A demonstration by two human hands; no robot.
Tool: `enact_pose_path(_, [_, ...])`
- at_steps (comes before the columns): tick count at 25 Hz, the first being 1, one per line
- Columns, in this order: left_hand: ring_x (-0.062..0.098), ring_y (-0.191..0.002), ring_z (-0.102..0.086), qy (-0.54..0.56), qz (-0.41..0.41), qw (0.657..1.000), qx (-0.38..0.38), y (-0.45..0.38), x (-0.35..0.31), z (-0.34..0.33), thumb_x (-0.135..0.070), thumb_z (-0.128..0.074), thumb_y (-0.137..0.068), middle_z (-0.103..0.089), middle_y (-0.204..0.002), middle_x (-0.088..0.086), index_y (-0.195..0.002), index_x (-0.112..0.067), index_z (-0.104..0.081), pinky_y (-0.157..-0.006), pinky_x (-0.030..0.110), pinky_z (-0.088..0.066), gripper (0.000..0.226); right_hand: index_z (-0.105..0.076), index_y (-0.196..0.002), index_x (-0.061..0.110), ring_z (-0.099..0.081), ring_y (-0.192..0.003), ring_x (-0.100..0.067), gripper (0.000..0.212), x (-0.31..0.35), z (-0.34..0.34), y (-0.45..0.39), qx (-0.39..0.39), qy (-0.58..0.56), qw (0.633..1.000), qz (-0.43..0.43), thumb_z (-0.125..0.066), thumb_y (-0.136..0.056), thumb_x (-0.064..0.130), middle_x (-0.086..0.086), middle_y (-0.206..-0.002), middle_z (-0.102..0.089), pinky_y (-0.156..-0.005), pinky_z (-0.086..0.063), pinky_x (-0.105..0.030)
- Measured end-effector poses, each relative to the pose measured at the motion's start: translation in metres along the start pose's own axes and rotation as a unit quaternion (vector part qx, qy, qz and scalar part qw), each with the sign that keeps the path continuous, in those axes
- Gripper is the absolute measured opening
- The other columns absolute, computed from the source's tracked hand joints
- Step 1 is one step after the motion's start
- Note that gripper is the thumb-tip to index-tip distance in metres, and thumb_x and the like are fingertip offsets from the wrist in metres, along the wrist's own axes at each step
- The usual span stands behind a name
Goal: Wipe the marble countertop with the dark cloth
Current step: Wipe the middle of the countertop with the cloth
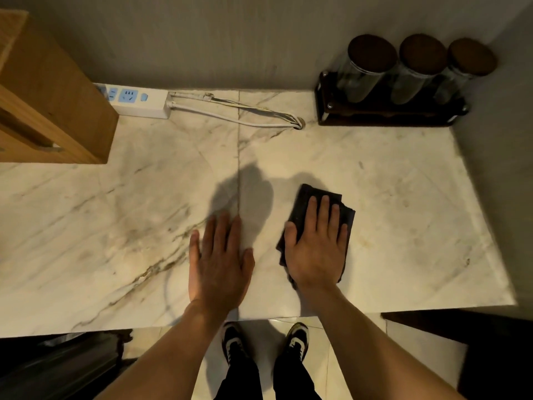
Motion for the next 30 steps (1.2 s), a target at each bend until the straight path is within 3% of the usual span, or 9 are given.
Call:
enact_pose_path(8, [0.033,-0.143,-0.023,0.014,0.005,1.0,-0.009,-0.001,0.001,-0.005,-0.043,-0.027,-0.094,-0.032,-0.155,0.014,-0.148,-0.014,-0.03,-0.115,0.056,-0.016,0.061,-0.012,-0.152,0.02,-0.007,-0.147,-0.024,0.066,-0.015,0.002,0.045,0.013,-0.002,0.999,0.041,-0.026,-0.095,0.051,-0.005,-0.16,-0.013,-0.118,-0.006,-0.044])
enact_pose_path(14, [0.036,-0.143,-0.023,0.026,0.01,1.0,-0.01,-0.001,-0.001,-0.005,-0.041,-0.026,-0.093,-0.032,-0.154,0.015,-0.147,-0.013,-0.033,-0.115,0.057,-0.015,0.061,-0.016,-0.151,0.021,-0.007,-0.147,-0.021,0.066,-0.035,0.01,0.057,0.045,0.024,0.983,0.175,-0.029,-0.095,0.053,-0.002,-0.159,-0.012,-0.118,-0.011,-0.043])
enact_pose_path(18, [0.034,-0.146,-0.014,0.054,0.039,0.998,-0.009,0.0,-0.005,-0.006,-0.042,-0.026,-0.093,-0.024,-0.158,0.013,-0.148,-0.019,-0.029,-0.118,0.055,-0.005,0.06,-0.02,-0.151,0.022,-0.007,-0.147,-0.019,0.064,-0.054,0.017,0.054,0.08,0.045,0.949,0.301,-0.03,-0.096,0.053,-0.002,-0.159,-0.016,-0.115,-0.018,-0.045])
enact_pose_path(23, [0.03,-0.148,-0.004,0.023,0.042,0.999,0.002,0.001,-0.006,-0.011,-0.055,-0.016,-0.094,-0.014,-0.161,0.011,-0.151,-0.02,-0.017,-0.118,0.051,0.002,0.067,-0.012,-0.151,0.026,-0.005,-0.147,-0.019,0.068,-0.07,0.019,0.031,0.139,0.099,0.887,0.43,-0.034,-0.093,0.054,0.002,-0.16,-0.011,-0.117,-0.01,-0.042])
enact_pose_path(26, [0.029,-0.148,-0.003,0.02,0.05,0.998,0.009,0.0,-0.007,-0.009,-0.056,-0.016,-0.093,-0.014,-0.161,0.011,-0.151,-0.02,-0.018,-0.118,0.052,0.001,0.068,-0.011,-0.151,0.027,-0.005,-0.147,-0.019,0.07,-0.069,0.02,0.015,0.148,0.105,0.875,0.448,-0.036,-0.091,0.054,0.002,-0.16,-0.011,-0.119,-0.011,-0.043])
enact_pose_path(30, [0.033,-0.147,-0.007,0.032,0.043,0.998,0.011,0.002,-0.011,-0.003,-0.053,-0.022,-0.093,-0.019,-0.159,0.014,-0.15,-0.016,-0.024,-0.117,0.055,-0.003,0.067,-0.016,-0.151,0.027,-0.007,-0.147,-0.019,0.068,-0.063,0.022,-0.007,0.14,0.079,0.889,0.428,-0.037,-0.092,0.054,0.002,-0.16,-0.013,-0.118,-0.015,-0.045])
Point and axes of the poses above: each hand's wrist, its own y-axis away from the middle knuckle, its own z-axis out of the back of the hand, x = y × z, the point moved 7 cm from there along -y, towards the middle knuckle
